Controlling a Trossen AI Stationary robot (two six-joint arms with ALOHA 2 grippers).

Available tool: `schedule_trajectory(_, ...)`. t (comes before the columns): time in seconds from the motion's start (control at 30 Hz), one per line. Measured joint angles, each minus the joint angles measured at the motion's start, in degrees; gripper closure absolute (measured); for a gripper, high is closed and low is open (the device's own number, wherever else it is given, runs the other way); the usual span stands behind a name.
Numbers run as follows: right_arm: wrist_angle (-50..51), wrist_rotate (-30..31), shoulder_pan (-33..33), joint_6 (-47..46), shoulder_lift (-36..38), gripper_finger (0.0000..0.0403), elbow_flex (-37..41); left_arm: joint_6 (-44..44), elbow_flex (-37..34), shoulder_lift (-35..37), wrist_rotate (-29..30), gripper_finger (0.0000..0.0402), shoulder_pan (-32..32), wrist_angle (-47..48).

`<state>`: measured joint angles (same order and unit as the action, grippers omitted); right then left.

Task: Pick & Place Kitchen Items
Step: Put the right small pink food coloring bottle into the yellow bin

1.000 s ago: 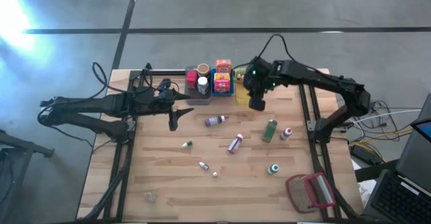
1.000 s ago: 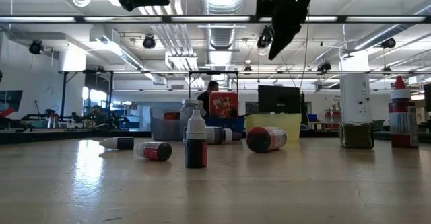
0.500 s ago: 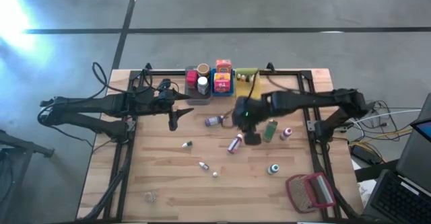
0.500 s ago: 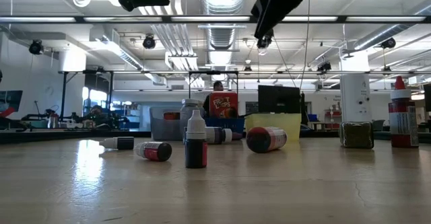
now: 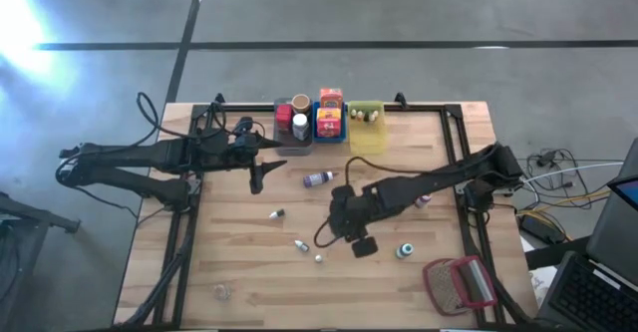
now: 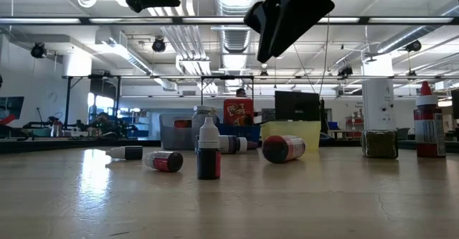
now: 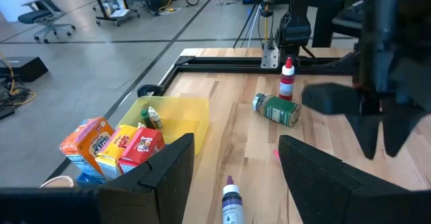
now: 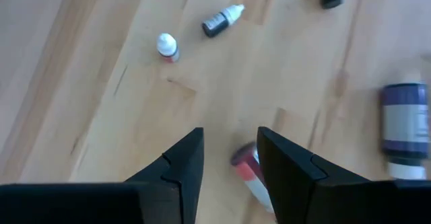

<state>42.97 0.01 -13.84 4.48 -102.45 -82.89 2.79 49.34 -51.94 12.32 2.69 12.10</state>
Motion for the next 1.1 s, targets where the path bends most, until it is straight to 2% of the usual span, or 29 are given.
schedule_trajectory(0.3,-5.9,-0.2,-1.3,-2.6,-4.4,0.0253,0.0,0.0,0.0,0.0,0.0,0.0179,0.0,0.5)
schedule_trajectory(0.5,-9.8,-2.5,-1.9,-3.3,-8.1,0.0248,0.0,0.0,0.0,0.0,0.0,0.0179,0.0,0.5)
schedule_trajectory(0.9,-16.6,-4.6,-4.3,-4.7,-12.8,0.0275,-0.9,0.0,0.0,0.0,0.0,0.0179,0.0,1.0)
schedule_trajectory(1.1,-18.3,-4.6,-4.6,-4.9,-12.9,0.027,-1.3,0.0,0.0,0.0,0.0,0.0179,0.0,1.0)
